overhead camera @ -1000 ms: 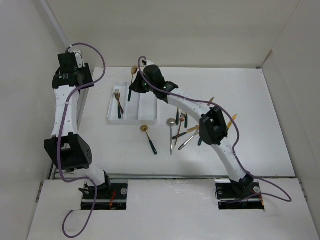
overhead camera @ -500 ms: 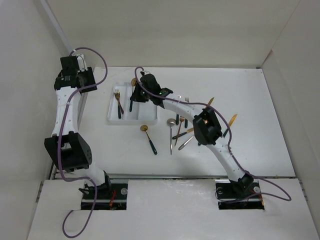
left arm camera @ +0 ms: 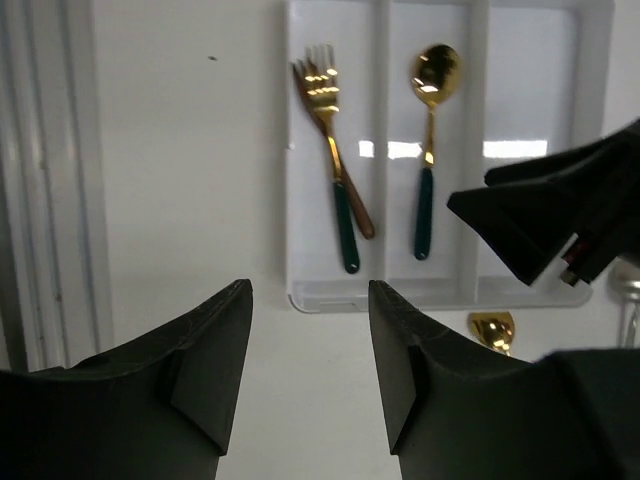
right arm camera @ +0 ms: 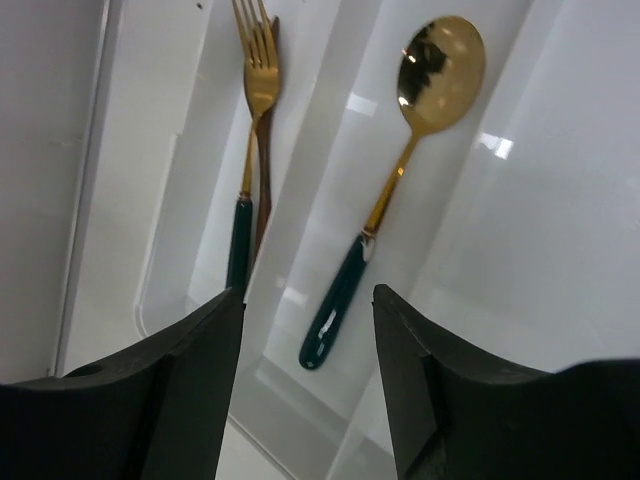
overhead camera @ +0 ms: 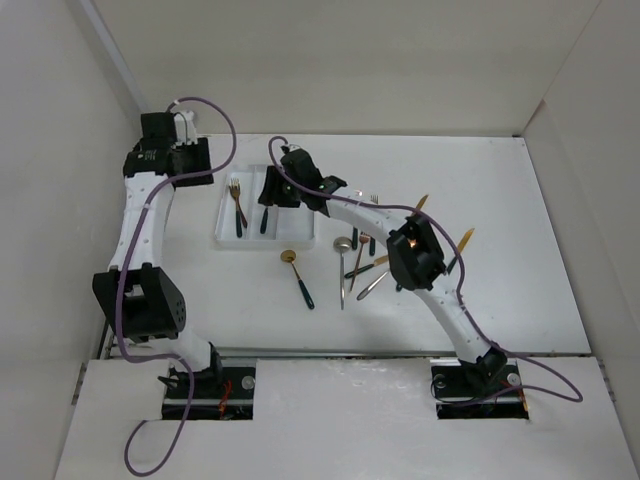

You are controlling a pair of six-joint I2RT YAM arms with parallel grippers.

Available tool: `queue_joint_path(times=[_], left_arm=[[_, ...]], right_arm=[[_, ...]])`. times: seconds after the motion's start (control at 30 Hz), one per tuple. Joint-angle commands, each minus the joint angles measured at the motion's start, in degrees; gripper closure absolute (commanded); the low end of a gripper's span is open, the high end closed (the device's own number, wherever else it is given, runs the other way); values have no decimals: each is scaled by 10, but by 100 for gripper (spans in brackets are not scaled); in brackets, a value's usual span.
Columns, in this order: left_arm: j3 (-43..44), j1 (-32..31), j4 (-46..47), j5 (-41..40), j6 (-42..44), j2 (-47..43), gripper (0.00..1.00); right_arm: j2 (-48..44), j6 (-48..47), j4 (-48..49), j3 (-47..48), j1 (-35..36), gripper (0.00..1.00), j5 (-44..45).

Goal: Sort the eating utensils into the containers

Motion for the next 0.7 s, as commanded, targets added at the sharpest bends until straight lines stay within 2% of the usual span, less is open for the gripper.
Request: queue_joint_path(times=[0.0,0.07,0.1,0.13,0.2,0.23,0.3,0.33,0.4,0.5,0.67], left_arm=[[11,-40,-45,42,27,-24,53],[2,-82,-70,59,27,-24,53],[-5,-95,-79,67,27,-24,53],[-15,-124,-86,87,27,-24,53],[-53,-155,-99,103,13,-24,53],[-68,-169,-99,109,6,-24,53],[-117,-212,-85,121,-11,-32,51],[-131,-226,-79,121,-18,-38,49],[-166,-273,-70,121,-30,-38,47],[-196,-337,-52,92,-45,-32,46],[-292,-374,-17,64,-97,-58,38]], right_arm=[[-115,-14,6,-29,5,40,27],[-169,-14,6,-85,5,38,67],[-231,3,-15,-107,0,34,91],[-263,20,-31,-131,0,33,154],[-331,54,-64,-221,-22,29,215],[-399,81,-84,-257,-29,28,239],[-468,94,-84,-368,-40,28,293],[-530,104,-92,-402,-48,28,309],[-586,116,-105,-483,-48,28,354],[-678,157,-131,-548,-48,27,392],[-786,206,-169,-649,-48,27,411]])
